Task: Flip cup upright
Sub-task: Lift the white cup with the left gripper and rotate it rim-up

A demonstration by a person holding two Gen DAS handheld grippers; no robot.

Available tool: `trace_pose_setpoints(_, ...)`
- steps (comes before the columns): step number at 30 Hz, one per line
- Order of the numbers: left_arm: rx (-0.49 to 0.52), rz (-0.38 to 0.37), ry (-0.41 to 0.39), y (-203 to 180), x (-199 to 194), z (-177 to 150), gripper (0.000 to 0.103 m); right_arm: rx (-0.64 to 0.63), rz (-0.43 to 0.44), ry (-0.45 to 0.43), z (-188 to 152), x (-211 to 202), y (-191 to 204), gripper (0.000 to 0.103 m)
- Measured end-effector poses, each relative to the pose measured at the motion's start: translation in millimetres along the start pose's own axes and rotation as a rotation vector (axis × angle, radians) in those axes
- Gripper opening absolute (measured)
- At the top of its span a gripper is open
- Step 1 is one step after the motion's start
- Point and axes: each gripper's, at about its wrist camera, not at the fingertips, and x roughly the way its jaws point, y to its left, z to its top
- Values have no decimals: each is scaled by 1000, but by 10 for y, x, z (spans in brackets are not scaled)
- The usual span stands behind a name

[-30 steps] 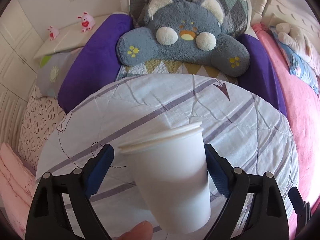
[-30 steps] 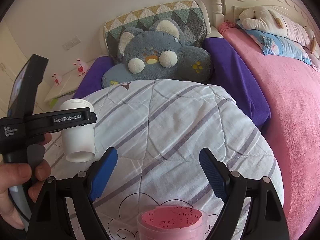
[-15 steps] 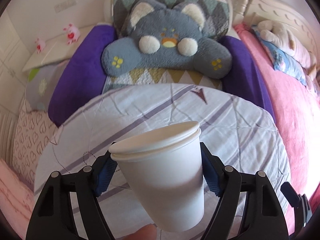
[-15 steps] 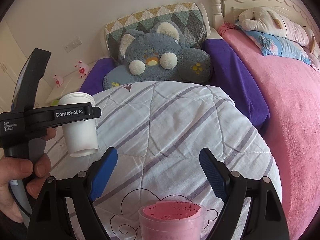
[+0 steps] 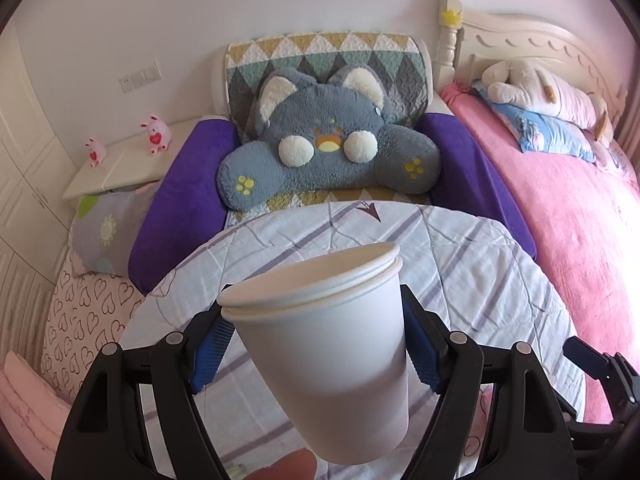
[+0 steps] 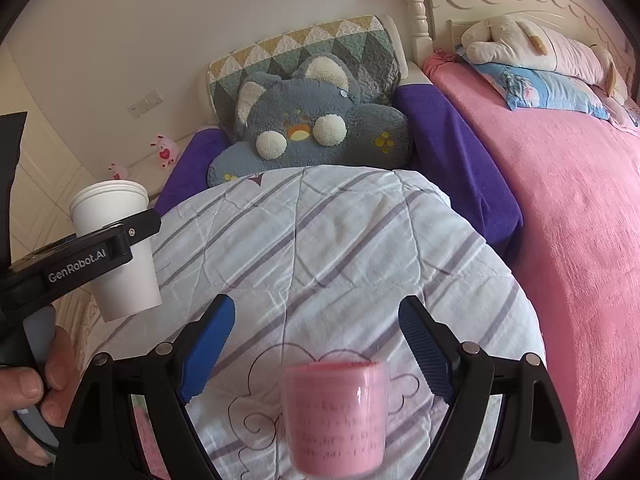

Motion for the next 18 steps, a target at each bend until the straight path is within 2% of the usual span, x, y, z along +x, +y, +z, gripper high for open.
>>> trace_pose_setpoints(5, 14, -16, -6, -118, -116, -134, 78, 13, -7, -15, -141, -175, -53, 85)
trace_pose_setpoints(7, 14, -32, -1, -149, -119, -184, 72, 21, -14, -22, -193, -235, -82, 85)
trace_pose_setpoints(9, 18, -44, 26, -185, -66, -232, 54, 28, -20, -26, -235, -286, -109, 85)
trace_pose_setpoints(14, 1, -57, 73, -206, 48, -352, 46, 28, -29, -33, -301, -387, -150, 85)
trace_pose_setpoints(18, 7, -72, 50, -212, -63, -362, 43, 29, -37, -35, -307, -413, -175, 85)
